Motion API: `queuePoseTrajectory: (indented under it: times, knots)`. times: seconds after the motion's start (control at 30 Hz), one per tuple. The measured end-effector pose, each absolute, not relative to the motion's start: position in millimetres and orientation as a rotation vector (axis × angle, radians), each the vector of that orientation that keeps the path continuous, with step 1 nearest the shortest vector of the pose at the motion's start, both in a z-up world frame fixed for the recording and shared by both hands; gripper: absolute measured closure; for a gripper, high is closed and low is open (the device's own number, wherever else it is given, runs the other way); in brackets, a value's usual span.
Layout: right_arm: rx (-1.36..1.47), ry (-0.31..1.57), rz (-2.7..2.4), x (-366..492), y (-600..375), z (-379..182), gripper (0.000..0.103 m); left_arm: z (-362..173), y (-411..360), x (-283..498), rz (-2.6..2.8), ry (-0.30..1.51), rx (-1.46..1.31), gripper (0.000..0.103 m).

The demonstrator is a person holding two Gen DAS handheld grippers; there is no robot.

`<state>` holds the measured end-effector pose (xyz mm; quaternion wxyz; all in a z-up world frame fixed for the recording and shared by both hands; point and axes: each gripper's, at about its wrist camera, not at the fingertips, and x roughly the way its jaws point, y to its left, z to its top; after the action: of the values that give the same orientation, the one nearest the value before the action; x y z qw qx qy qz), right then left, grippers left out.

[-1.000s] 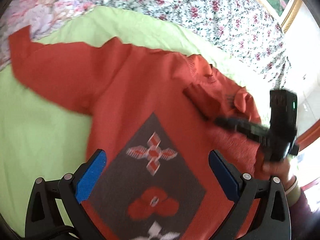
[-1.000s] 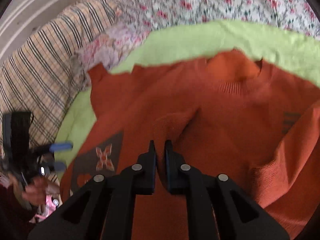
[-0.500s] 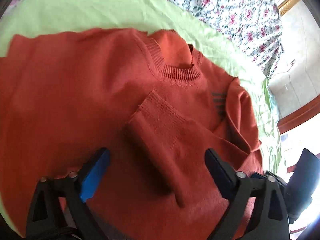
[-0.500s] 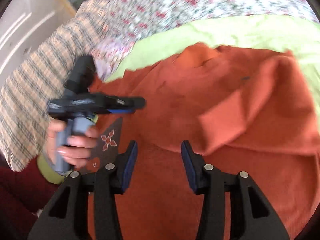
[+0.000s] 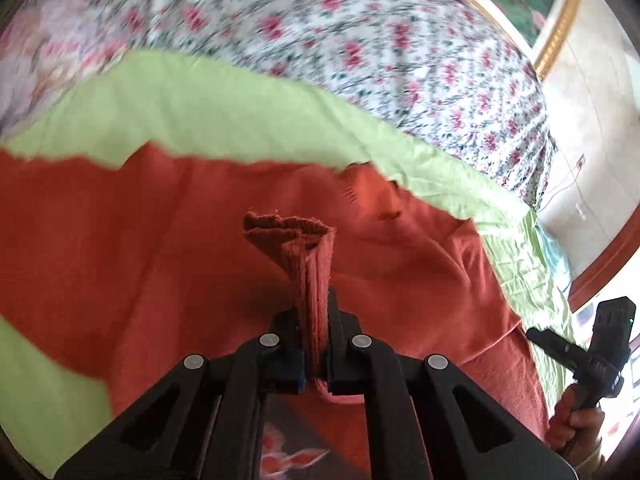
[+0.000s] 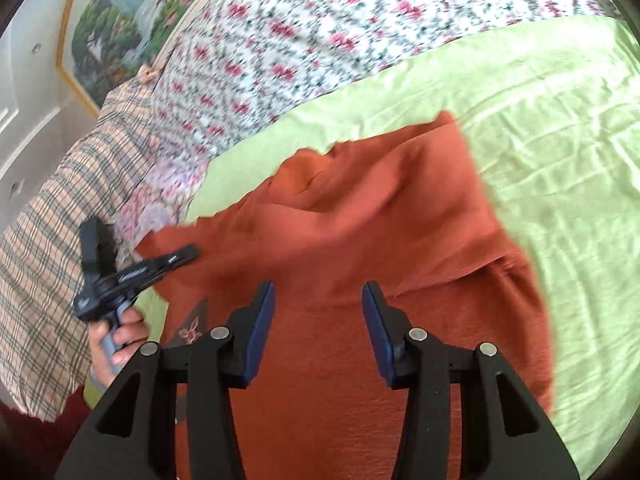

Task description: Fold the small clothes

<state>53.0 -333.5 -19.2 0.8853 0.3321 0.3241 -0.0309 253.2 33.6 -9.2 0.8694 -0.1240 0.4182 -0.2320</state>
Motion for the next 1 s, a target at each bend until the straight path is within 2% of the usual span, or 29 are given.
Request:
queuePoseTrajectory:
  times: [0.1,0.2,0.27,0.3,0.37,0.4,0.53,0.77,0.83,0.87,1.0]
  knots:
    - [0.699,0.683,-0.085,53,-337,-20,0.056,-31,49,263,-0.499,0.95,-0.298,0.086]
    - [0.69,0.689,-0.094,53,-337,-18,0.056,-46,53,279,-0.524,1.007,-0.318,0.06]
    - [0.682,0.692,-0.102,52,-337,-17,0.056,-50,51,286,-0.545,1.023,-0.334,0.058]
    - [0.678,0.693,-0.104,53,-338,-16,0.056,-51,49,290,-0.564,1.029,-0.33,0.061]
    - [0.673,0.695,-0.112,52,-339,-16,0.056,-46,40,291,-0.57,1.006,-0.269,0.094]
    - [0.673,0.696,-0.119,52,-341,-16,0.056,-40,35,288,-0.565,0.979,-0.231,0.098]
    - [0.679,0.692,-0.154,52,-351,-16,0.056,-19,43,269,-0.47,0.825,-0.156,0.099]
    - [0.528,0.786,-0.318,86,-383,-14,0.056,-37,52,274,-0.39,0.874,-0.148,0.098]
    - [0.494,0.816,-0.353,102,-395,-18,0.052,-34,49,272,-0.386,0.857,-0.133,0.098]
    - [0.476,0.831,-0.353,112,-400,-21,0.046,-33,48,271,-0.382,0.853,-0.126,0.098]
    - [0.442,0.909,-0.347,149,-414,-44,0.044,-32,49,269,-0.37,0.842,-0.13,0.098]
